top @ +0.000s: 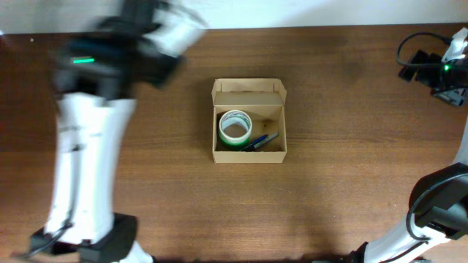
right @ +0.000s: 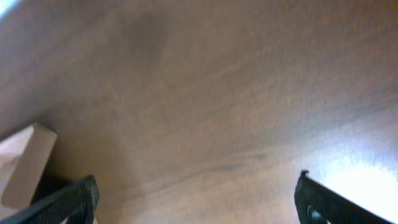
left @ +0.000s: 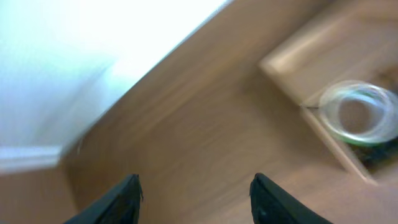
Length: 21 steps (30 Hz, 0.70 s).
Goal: Pack container
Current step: 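Release the grey pen and lift the left gripper out of the box, then bring both grippers to the box lid flaps on either side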
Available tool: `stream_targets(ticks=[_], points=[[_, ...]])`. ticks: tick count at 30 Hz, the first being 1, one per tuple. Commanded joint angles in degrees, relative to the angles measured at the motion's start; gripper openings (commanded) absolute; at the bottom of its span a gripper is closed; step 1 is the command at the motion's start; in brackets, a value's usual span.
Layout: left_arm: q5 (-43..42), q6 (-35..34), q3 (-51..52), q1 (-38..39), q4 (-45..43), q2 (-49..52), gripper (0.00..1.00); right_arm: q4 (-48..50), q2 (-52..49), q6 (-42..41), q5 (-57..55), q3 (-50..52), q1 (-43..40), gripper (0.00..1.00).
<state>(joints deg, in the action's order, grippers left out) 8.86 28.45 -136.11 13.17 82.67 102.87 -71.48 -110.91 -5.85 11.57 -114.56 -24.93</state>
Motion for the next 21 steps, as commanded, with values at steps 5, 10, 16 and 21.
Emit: stream_targets(ticks=[5,10,16,21], points=[[-24.68,-12.52,1.20,-23.10,0.00,7.65,0.51,1.20,-0.20,-2.16,8.70,0.15,0.15,0.66],[-34.03,-14.32,1.20,-26.62,0.02,16.06,0.06,0.79,-1.09,-2.21,15.96,0.15,2.25,0.04],[-42.99,-14.29,1.22,-24.85,-1.25,27.10,0.02,0.83,-5.73,-2.21,17.66,0.15,8.50,0.04],[-55.23,-14.29,1.22,-22.93,-3.63,35.67,0.02,1.88,-12.96,-2.19,22.91,0.15,13.22,0.04]])
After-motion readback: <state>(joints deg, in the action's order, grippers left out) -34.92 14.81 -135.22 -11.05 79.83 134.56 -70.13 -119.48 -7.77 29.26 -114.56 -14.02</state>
